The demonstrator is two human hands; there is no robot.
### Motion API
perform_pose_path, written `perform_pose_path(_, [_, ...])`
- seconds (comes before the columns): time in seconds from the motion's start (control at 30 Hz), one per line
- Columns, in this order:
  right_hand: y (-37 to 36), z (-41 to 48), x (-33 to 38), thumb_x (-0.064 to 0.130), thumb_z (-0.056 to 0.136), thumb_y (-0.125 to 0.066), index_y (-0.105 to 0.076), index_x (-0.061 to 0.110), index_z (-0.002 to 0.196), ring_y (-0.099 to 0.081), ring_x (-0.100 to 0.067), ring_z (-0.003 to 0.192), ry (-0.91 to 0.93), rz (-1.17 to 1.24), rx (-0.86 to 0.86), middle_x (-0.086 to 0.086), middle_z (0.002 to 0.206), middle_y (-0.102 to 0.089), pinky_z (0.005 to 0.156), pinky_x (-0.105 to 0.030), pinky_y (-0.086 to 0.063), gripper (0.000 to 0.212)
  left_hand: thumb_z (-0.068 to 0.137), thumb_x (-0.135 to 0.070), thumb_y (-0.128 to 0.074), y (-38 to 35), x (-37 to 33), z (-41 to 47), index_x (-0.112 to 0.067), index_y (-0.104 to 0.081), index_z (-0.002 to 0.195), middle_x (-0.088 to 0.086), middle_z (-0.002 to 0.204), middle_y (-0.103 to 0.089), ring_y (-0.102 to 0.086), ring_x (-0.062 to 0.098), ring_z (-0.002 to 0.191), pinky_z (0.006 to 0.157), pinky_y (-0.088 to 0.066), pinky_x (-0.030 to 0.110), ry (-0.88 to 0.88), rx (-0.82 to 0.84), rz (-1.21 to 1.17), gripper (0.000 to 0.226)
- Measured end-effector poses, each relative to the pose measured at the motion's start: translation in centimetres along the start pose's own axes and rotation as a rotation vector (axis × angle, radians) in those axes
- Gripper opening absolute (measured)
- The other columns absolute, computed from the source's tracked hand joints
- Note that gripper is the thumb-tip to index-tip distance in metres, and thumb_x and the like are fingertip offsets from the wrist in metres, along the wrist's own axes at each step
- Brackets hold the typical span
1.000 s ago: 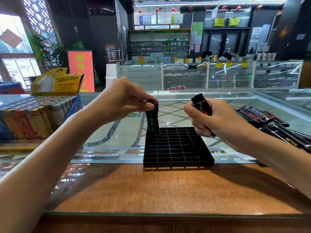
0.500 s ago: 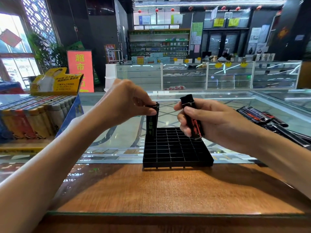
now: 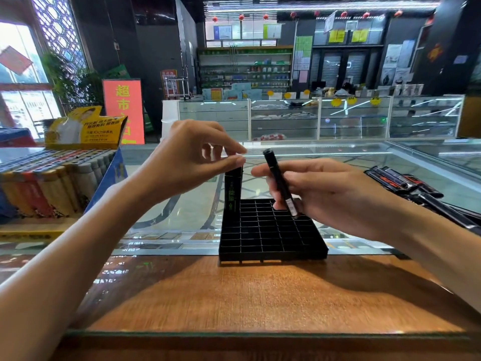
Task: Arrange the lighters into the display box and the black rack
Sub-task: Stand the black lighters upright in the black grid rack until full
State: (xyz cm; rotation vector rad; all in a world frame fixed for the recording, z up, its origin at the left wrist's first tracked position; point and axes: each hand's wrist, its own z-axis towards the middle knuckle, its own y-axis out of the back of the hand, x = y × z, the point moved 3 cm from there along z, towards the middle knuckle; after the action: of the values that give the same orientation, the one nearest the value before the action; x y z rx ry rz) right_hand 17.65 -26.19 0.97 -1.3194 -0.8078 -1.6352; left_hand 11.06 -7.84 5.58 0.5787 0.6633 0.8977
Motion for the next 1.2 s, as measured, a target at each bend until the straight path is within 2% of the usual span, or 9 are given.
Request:
perform_pose_path(0.1, [0.2,-0.2,0.1,0.009,0.083,-0.054,-0.06,-0.002,0.114,-0.065,-0.018,0.086,0.03,-0.097,-0.105,-0.01,0.102,-0.064,0.082,-0.03,-0.056,0.034,0.081,-0.025,-0.064,-0.4,-0.8,0.1,-0.007,-0.07,0.102,-0.003,0.082,-0.072,-0.067,0.007,0.07,0.065,-0.053,0.02,0.022,-0.013,-0.259,0.029])
perform_pose_path(0.17, [0.3,-0.2,0.2,0.011,0.078,-0.059,-0.062,-0.002,0.11,-0.068,-0.021,0.086,0.049,-0.181,-0.168,-0.009,0.097,-0.067,0.079,-0.031,-0.056,0.035,0.081,-0.026,-0.062,-0.7,-1.1,0.1,-0.009,-0.069,0.103,-0.006,0.08,-0.073,-0.066,0.005,0.069,0.064,-0.052,0.017,0.03,0.01,-0.382,0.029])
perform_pose_path(0.27, [0.3,-0.2,0.2,0.017,0.072,-0.065,-0.067,0.004,0.102,-0.069,-0.019,0.087,0.077,-0.285,-0.234,-0.004,0.092,-0.072,0.078,-0.03,-0.056,0.033,0.078,-0.023,-0.065,-1.1,-1.3,-0.1,-0.011,-0.07,0.1,-0.002,0.089,-0.074,-0.07,0.017,0.075,0.068,-0.058,0.025,0.045,0.032,-0.471,0.025])
perform_pose_path(0.4, [0.3,-0.3,0.2,0.021,0.069,-0.069,-0.07,0.008,0.098,-0.07,-0.018,0.09,0.088,-0.339,-0.269,-0.007,0.094,-0.073,0.078,-0.028,-0.056,0.032,0.074,-0.017,-0.07,-1.6,-1.2,-0.2,-0.008,-0.069,0.1,0.001,0.093,-0.074,-0.071,0.016,0.083,0.073,-0.055,0.02,0.069,0.044,-0.518,0.027])
perform_pose_path(0.5, [0.2,-0.2,0.3,0.019,0.07,-0.069,-0.069,0.005,0.099,-0.07,-0.019,0.09,0.089,-0.311,-0.263,-0.009,0.095,-0.073,0.074,-0.024,-0.055,0.033,0.074,-0.018,-0.07,-1.9,-0.9,-0.2,-0.009,-0.071,0.097,0.002,0.089,-0.075,-0.071,0.015,0.081,0.073,-0.055,0.021,0.105,0.036,-0.542,0.025])
perform_pose_path(0.67, [0.4,-0.2,0.6,0.022,0.08,-0.061,-0.067,0.0,0.104,-0.067,-0.024,0.094,0.068,-0.21,-0.253,-0.02,0.105,-0.068,0.075,-0.028,-0.056,0.033,0.072,-0.021,-0.069,-1.7,-0.4,-0.1,-0.012,-0.072,0.093,0.002,0.083,-0.075,-0.068,0.012,0.072,0.068,-0.054,0.019,0.172,-0.004,-0.593,0.023])
perform_pose_path(0.87, [0.3,-0.4,0.4,0.017,0.073,-0.069,-0.07,0.008,0.101,-0.07,-0.019,0.09,0.073,-0.291,-0.241,-0.009,0.098,-0.073,0.072,-0.023,-0.055,0.029,0.072,-0.019,-0.07,-2.0,-0.7,-0.1,-0.012,-0.072,0.095,0.002,0.087,-0.075,-0.07,0.014,0.079,0.072,-0.055,0.02,0.178,0.015,-0.639,0.024])
perform_pose_path(1.0, [0.3,-0.4,0.4,0.016,0.073,-0.07,-0.069,0.003,0.103,-0.07,-0.022,0.091,0.09,-0.282,-0.236,-0.012,0.098,-0.073,0.078,-0.031,-0.057,0.033,0.068,-0.018,-0.072,-1.9,-0.7,-0.2,-0.011,-0.071,0.097,0.002,0.091,-0.075,-0.071,0.015,0.085,0.074,-0.054,0.019,0.17,0.049,-0.703,0.03])
perform_pose_path(1.2, [0.1,-0.4,0.6,0.014,0.075,-0.068,-0.069,0.003,0.102,-0.071,-0.021,0.09,0.112,-0.288,-0.232,-0.01,0.096,-0.073,0.075,-0.025,-0.055,0.03,0.067,-0.02,-0.073,-2.0,-0.7,-0.1,-0.014,-0.073,0.094,0.003,0.089,-0.075,-0.071,0.016,0.083,0.073,-0.056,0.022,0.172,0.043,-0.706,0.027])
